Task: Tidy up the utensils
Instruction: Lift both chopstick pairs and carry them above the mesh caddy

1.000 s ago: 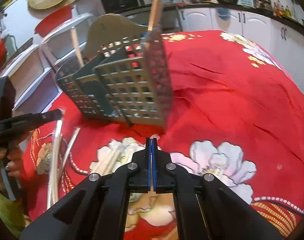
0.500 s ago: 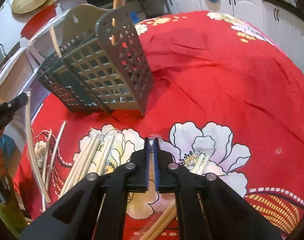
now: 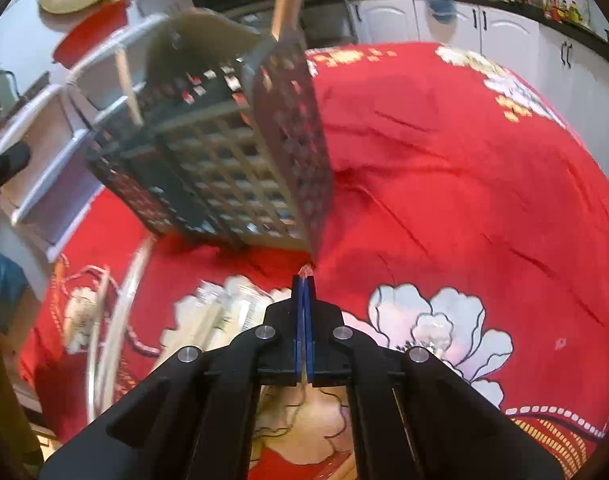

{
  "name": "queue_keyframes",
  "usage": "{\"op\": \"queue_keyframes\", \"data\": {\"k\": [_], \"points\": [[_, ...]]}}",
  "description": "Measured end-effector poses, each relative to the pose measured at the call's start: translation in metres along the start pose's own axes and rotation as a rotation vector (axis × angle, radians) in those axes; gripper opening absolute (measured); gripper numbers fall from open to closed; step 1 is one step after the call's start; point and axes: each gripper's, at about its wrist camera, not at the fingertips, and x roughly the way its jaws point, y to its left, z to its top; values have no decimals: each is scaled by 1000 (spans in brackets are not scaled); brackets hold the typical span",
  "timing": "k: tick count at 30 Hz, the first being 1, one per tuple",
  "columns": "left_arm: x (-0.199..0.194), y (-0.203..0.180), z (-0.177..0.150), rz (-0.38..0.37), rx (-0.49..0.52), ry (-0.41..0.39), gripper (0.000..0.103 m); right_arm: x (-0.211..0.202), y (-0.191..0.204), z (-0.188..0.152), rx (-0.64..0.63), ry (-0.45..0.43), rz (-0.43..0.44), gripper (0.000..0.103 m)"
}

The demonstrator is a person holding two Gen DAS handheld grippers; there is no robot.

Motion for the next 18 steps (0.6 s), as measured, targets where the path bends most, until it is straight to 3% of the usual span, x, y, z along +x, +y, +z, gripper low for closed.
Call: {"op": "queue_keyframes", "data": {"k": [5, 10, 13, 18], "points": [[10, 4, -3, 25, 6, 40, 0, -29, 10, 9, -25, -68, 51, 1], [41, 20, -19, 39, -23, 146, 1, -62, 22, 20, -52, -139, 98, 1], [62, 28, -30, 68, -18, 203, 12, -80, 28, 27, -70, -177, 121, 1], [89, 37, -40, 104, -8, 270, 17, -109, 38, 40, -99, -249, 145, 1]]}}
